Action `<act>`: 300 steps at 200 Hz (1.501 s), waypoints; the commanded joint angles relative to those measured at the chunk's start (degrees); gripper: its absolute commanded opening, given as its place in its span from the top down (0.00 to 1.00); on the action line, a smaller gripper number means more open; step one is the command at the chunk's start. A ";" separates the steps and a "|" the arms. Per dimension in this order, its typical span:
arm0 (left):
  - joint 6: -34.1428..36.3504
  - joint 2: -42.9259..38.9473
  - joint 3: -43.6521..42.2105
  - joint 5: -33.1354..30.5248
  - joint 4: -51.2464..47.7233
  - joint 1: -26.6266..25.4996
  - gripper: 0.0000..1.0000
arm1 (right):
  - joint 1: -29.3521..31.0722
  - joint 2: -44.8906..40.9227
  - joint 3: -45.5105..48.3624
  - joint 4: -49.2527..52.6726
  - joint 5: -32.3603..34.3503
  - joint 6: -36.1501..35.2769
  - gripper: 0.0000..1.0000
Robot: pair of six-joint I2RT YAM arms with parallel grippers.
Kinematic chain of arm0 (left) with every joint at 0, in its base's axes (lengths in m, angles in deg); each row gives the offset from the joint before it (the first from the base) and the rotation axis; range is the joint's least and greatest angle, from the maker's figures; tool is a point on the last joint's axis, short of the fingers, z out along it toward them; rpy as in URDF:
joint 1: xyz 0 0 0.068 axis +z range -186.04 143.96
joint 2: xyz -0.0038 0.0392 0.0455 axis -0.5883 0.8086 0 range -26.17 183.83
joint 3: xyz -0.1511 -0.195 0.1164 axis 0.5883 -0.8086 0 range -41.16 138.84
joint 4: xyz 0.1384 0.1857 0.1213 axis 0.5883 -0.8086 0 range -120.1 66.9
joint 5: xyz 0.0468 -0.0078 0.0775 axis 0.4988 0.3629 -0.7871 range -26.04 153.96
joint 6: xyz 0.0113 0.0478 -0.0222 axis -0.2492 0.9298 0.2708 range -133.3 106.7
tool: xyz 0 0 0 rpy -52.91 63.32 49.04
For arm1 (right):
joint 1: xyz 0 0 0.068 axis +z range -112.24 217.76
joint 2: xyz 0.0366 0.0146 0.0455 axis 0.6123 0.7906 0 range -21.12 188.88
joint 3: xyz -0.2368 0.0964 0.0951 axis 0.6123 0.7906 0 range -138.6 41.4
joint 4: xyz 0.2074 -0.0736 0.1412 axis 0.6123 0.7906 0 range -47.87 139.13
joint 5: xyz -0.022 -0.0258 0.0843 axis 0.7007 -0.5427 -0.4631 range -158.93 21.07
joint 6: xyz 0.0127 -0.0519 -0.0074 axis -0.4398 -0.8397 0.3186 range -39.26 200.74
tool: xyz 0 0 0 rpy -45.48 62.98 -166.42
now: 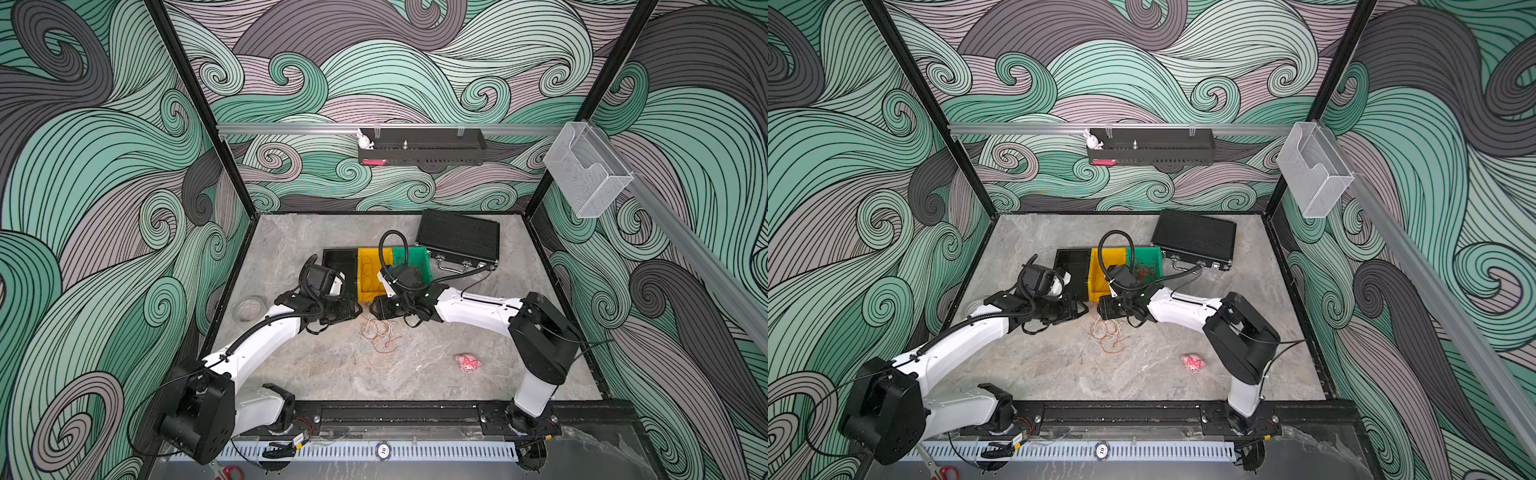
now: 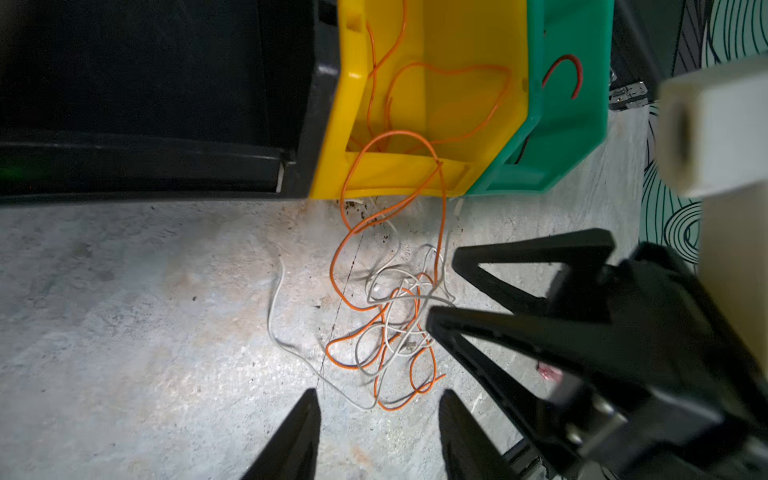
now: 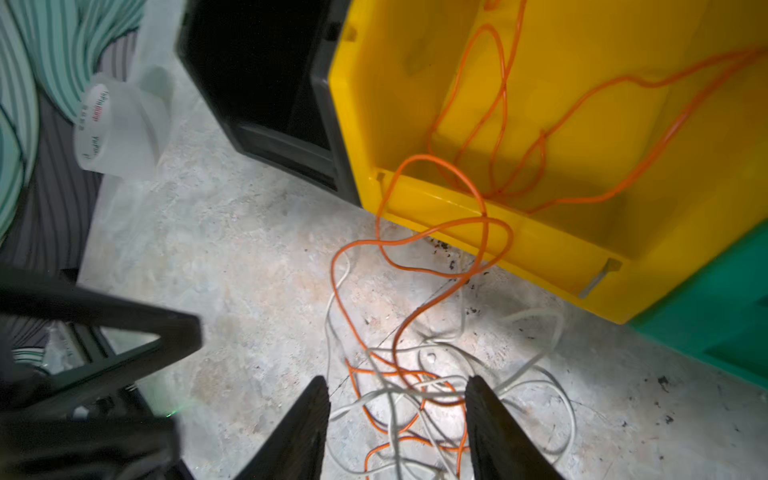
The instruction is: Untangle the cables
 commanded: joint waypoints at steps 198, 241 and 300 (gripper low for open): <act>-2.85 -2.77 -5.16 1.57 5.56 -2.67 0.48 | -0.05 -7.25 -0.18 -9.42 0.23 0.53 1.00; -2.68 -2.86 -4.37 5.64 7.04 -2.63 0.47 | -0.14 -16.97 2.26 -9.85 0.07 0.62 1.00; -0.93 -6.24 -3.69 9.80 6.98 -2.65 0.47 | -0.28 -27.27 4.20 -7.71 1.04 0.18 1.00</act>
